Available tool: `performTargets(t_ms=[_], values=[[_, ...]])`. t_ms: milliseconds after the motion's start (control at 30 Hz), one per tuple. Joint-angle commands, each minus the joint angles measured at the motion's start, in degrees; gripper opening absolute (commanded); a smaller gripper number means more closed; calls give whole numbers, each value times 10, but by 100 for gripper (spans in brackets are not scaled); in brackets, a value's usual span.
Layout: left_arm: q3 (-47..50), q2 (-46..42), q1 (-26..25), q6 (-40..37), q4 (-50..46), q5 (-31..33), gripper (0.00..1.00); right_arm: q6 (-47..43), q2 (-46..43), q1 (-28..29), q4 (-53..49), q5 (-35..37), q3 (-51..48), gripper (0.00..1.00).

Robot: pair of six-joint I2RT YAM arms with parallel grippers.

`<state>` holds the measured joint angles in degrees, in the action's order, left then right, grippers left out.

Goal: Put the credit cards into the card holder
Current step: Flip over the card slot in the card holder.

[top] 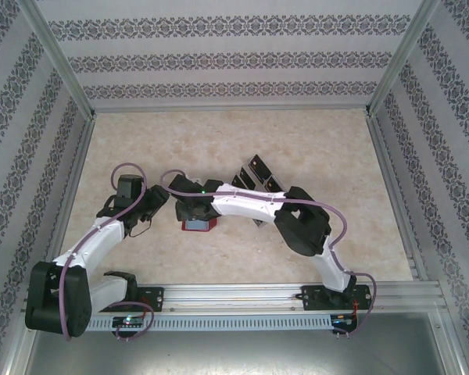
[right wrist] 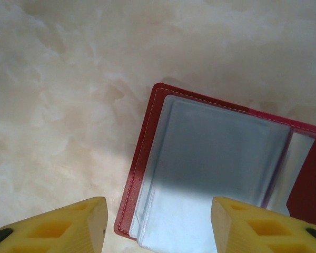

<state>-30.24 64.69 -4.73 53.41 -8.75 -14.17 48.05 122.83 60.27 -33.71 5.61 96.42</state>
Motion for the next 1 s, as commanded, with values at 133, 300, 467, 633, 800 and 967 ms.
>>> performTargets(t_ms=[133, 300, 467, 633, 800, 967], values=[[9, -6, 12, 2, 16, -17, 58, -11, 46, 10, -66, 31, 41, 53], [17, -10, 15, 9, 24, -22, 58, -14, 68, 13, -78, 34, 61, 52], [21, -9, 16, 10, 29, -23, 58, -17, 89, 16, -93, 38, 81, 51], [22, -8, 18, 10, 31, -25, 58, -13, 103, 17, -103, 38, 87, 49], [25, -6, 18, 10, 36, -27, 58, -15, 100, 20, -91, 35, 86, 54], [27, -2, 18, 10, 40, -30, 58, -16, 115, 20, -97, 26, 89, 52]])
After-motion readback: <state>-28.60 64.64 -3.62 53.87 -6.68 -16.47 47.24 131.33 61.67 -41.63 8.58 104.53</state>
